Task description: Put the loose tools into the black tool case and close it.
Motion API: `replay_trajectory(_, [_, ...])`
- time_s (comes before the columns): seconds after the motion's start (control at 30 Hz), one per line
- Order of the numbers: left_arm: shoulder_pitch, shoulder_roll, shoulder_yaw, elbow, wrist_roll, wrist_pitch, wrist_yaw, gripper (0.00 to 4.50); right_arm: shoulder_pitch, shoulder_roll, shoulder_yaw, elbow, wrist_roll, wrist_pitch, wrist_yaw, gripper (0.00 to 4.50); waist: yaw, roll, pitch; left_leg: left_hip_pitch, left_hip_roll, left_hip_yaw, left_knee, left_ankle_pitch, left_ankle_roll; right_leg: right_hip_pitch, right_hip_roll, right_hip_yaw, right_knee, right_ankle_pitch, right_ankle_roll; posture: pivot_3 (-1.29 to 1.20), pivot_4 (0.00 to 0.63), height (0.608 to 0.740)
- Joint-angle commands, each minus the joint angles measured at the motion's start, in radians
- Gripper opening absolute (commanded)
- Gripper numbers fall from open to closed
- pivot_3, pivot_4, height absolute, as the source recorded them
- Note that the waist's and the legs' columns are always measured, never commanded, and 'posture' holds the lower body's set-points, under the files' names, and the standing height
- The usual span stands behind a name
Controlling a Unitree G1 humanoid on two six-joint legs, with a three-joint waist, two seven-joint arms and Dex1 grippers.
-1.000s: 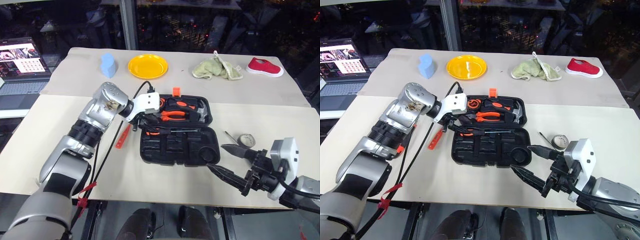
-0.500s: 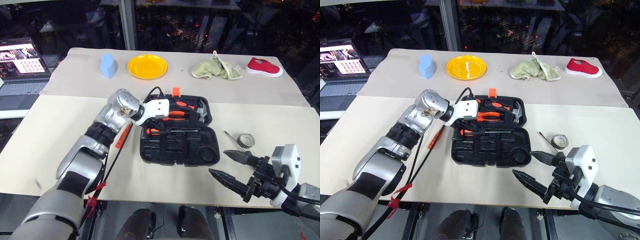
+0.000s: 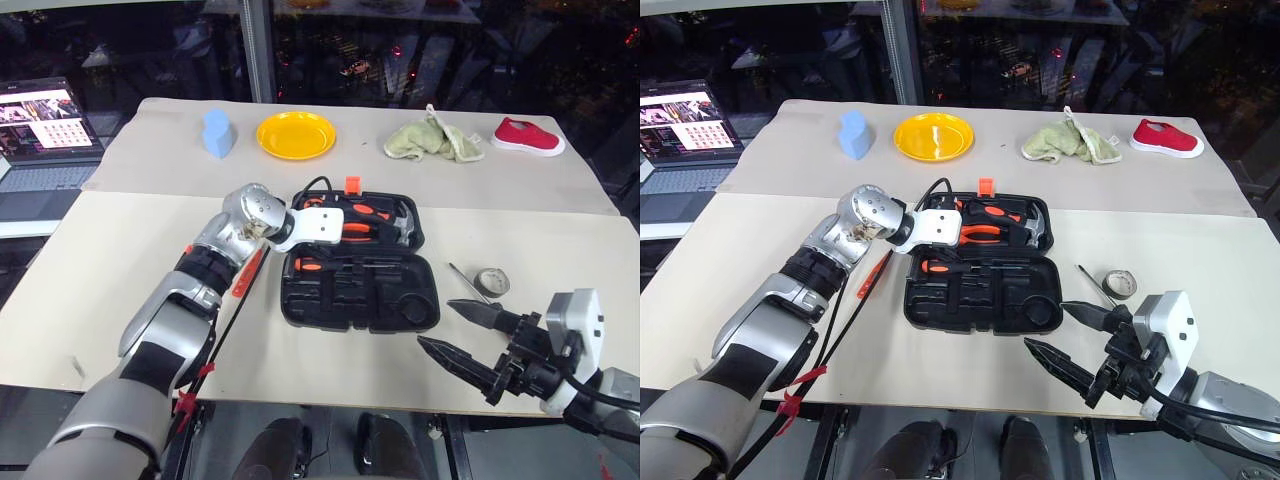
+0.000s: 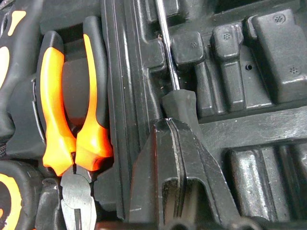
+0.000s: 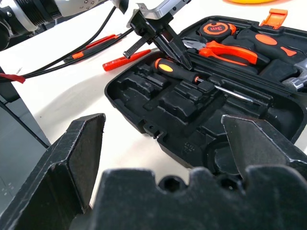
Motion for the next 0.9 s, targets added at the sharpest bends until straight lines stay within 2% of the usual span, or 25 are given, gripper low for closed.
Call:
replay_trajectory(0.03, [-0.006,-0.004,0.031,0.026,-0.031,0.031,-0.034,0.02,0.011,0.018,-0.018,0.004,-0.039,-0.034,-0.028,4.50,0.000,0.000,0.000,0.000,0.000,0.000,0.000,0.000,0.000,0.000,0.000,0.000,0.000,0.000,0.000,0.00,0.150,0.740])
replay_trajectory(0.13, [0.002,0.036,0.164,-0.051,-0.185,0.154,-0.127,0.02,0.061,0.051,-0.044,0.040,-0.131,-0.042,-0.071,4.50,-0.003,0.000,0.000,-0.002,0.000,0.000,0.000,0.000,0.000,-0.002,0.000,0.000,0.000,0.000,0.000,0.00,0.150,0.740])
replay_trajectory(0.17, [0.014,0.067,0.200,-0.098,-0.233,0.214,-0.168,0.52,0.085,0.067,-0.060,0.056,-0.151,-0.038,-0.090,4.50,-0.004,0.000,0.000,-0.003,0.000,0.000,0.000,0.000,0.000,-0.004,0.000,0.000,0.001,0.000,0.000,0.00,0.150,0.740])
replay_trajectory(0.2, [0.034,0.107,0.238,-0.162,-0.295,0.298,-0.225,0.71,0.121,0.088,-0.088,0.070,-0.166,-0.042,-0.098,4.50,-0.007,0.000,0.000,-0.004,0.000,0.000,0.000,0.000,-0.001,-0.005,0.001,0.000,0.001,0.000,0.000,0.00,0.150,0.740])
replay_trajectory(0.3, [0.098,0.220,0.310,-0.366,-0.479,0.560,-0.342,1.79,0.231,0.147,-0.187,0.094,-0.169,-0.058,-0.077,4.50,-0.019,0.001,-0.001,-0.006,0.000,0.000,-0.001,0.000,-0.001,-0.011,0.003,0.003,0.004,0.000,-0.001,0.00,0.150,0.740])
replay_trajectory(0.37, [0.153,0.304,0.330,-0.526,-0.626,0.713,-0.360,2.63,0.313,0.177,-0.262,0.104,-0.168,-0.075,-0.036,4.50,-0.025,0.002,-0.001,-0.008,0.000,0.001,-0.002,0.001,-0.001,-0.016,0.004,0.006,0.005,0.000,-0.001,0.00,0.150,0.740])
replay_trajectory(0.4, [0.182,0.346,0.339,-0.599,-0.694,0.771,-0.361,2.84,0.352,0.190,-0.297,0.109,-0.166,-0.082,-0.017,4.50,-0.026,0.003,-0.001,-0.008,0.000,0.001,-0.001,0.001,-0.001,-0.016,0.004,0.007,0.006,0.000,-0.001,0.00,0.150,0.740])
replay_trajectory(0.43, [0.215,0.388,0.345,-0.673,-0.750,0.816,-0.361,3.27,0.394,0.200,-0.337,0.120,-0.165,-0.090,0.010,4.50,-0.027,0.004,-0.001,-0.008,0.000,0.001,-0.002,0.001,-0.001,-0.016,0.004,0.009,0.005,0.000,-0.001,0.00,0.150,0.740])
replay_trajectory(0.53, [0.290,0.459,0.370,-0.835,-0.847,0.909,-0.361,4.38,0.480,0.204,-0.437,0.170,-0.163,-0.111,0.090,4.50,-0.028,0.004,-0.001,-0.003,0.000,0.001,-0.002,0.000,-0.001,-0.013,0.006,0.015,0.001,-0.001,0.000,0.00,0.150,0.740])
replay_trajectory(0.6, [0.338,0.492,0.394,-0.916,-0.902,0.946,-0.361,4.46,0.511,0.186,-0.494,0.222,-0.162,-0.117,0.137,4.50,-0.027,0.005,0.000,0.004,0.000,0.001,-0.003,-0.006,-0.006,-0.003,0.010,0.024,-0.001,-0.002,0.004,0.00,0.150,0.740])
replay_trajectory(0.63, [0.355,0.503,0.400,-0.947,-0.922,0.962,-0.357,4.46,0.517,0.171,-0.518,0.250,-0.161,-0.116,0.160,4.50,-0.029,0.005,0.000,0.008,0.000,0.001,-0.003,-0.010,-0.002,-0.001,0.011,0.026,-0.001,-0.005,0.008,0.00,0.150,0.740])
replay_trajectory(0.73, [0.415,0.531,0.413,-1.034,-0.959,0.972,-0.341,4.46,0.482,0.074,-0.538,0.349,-0.185,-0.105,0.219,4.50,-0.034,0.005,0.001,0.013,0.002,0.001,-0.003,-0.010,-0.004,0.006,0.013,0.029,-0.001,-0.009,0.012,0.00,0.150,0.740])
replay_trajectory(0.9, [0.471,0.550,0.410,-1.102,-0.963,0.946,-0.300,4.46,0.301,-0.085,-0.400,0.480,-0.236,-0.087,0.252,4.50,-0.046,0.005,0.001,0.023,0.006,0.001,-0.004,-0.009,-0.006,0.017,0.014,0.040,0.000,-0.009,0.012,0.00,0.150,0.740])
